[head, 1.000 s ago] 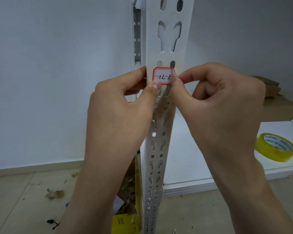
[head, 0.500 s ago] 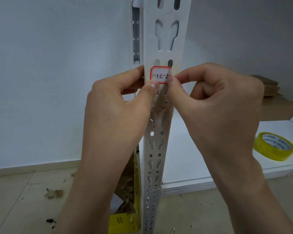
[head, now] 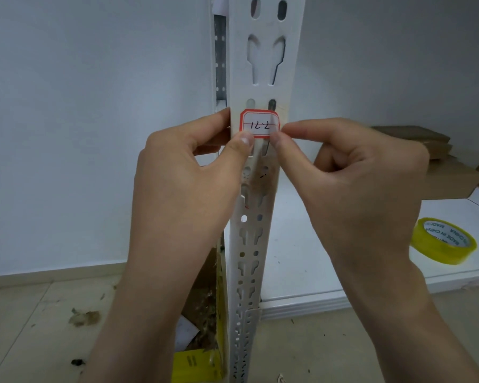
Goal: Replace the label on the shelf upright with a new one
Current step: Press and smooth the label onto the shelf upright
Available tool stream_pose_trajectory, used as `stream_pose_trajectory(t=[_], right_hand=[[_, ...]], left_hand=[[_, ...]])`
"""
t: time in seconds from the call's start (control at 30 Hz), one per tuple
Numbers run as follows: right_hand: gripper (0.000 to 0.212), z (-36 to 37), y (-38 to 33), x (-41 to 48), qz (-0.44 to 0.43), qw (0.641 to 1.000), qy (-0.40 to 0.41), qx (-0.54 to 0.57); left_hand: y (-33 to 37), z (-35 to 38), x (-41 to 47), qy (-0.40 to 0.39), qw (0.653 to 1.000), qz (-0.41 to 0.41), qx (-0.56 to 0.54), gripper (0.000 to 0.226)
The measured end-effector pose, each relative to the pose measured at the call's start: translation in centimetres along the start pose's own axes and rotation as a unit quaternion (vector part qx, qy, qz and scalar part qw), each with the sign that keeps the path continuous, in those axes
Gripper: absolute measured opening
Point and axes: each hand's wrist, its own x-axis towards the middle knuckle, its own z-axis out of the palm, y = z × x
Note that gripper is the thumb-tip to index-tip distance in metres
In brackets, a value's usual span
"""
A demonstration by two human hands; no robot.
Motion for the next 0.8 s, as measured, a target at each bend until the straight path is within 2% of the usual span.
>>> stream_pose_trajectory(t=[0.23,0.6,0.8], right_hand=[[0.019,0.8,-0.7,-0.1,0.007,1.000,0.013,0.005],[0.012,1.1,-1.4,0.2,0.090,0.994,0.001,0.068],[0.012,1.1,-1.7,0.2,0.099,0.991,0.002,0.088]], left_hand=[[0.0,0.0,0.0,0.003,1.000,-0.003,0.000,0.032],[0.3,0.1,-0.1,0.010,1.000,-0.020,-0.007,0.032],[0.2,0.0,0.0,0.008,1.000,-0.016,-0.004,0.032]])
